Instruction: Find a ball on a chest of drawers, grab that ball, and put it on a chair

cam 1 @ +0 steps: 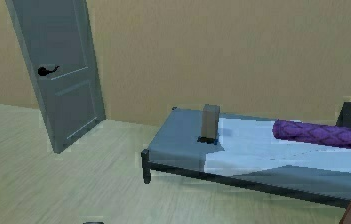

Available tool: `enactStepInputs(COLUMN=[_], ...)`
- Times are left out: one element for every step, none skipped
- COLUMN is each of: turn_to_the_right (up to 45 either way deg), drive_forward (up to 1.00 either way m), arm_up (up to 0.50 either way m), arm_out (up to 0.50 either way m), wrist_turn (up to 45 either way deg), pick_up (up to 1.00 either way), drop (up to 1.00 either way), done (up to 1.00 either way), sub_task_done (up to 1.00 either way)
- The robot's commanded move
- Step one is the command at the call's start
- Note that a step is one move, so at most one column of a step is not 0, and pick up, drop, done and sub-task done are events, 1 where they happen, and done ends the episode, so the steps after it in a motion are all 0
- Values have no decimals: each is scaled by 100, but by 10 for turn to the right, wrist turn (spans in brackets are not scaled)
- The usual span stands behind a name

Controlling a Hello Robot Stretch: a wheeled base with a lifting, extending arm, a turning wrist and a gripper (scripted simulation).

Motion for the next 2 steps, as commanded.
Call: enactStepInputs(turn_to_the_right=[0,0], drive_forward=[0,0], arm_up=[10,6], arm_out=[0,0], wrist_turn=[0,0], pick_up=[0,0], drop=[0,0], done=[0,0], sub_task_done=[0,0])
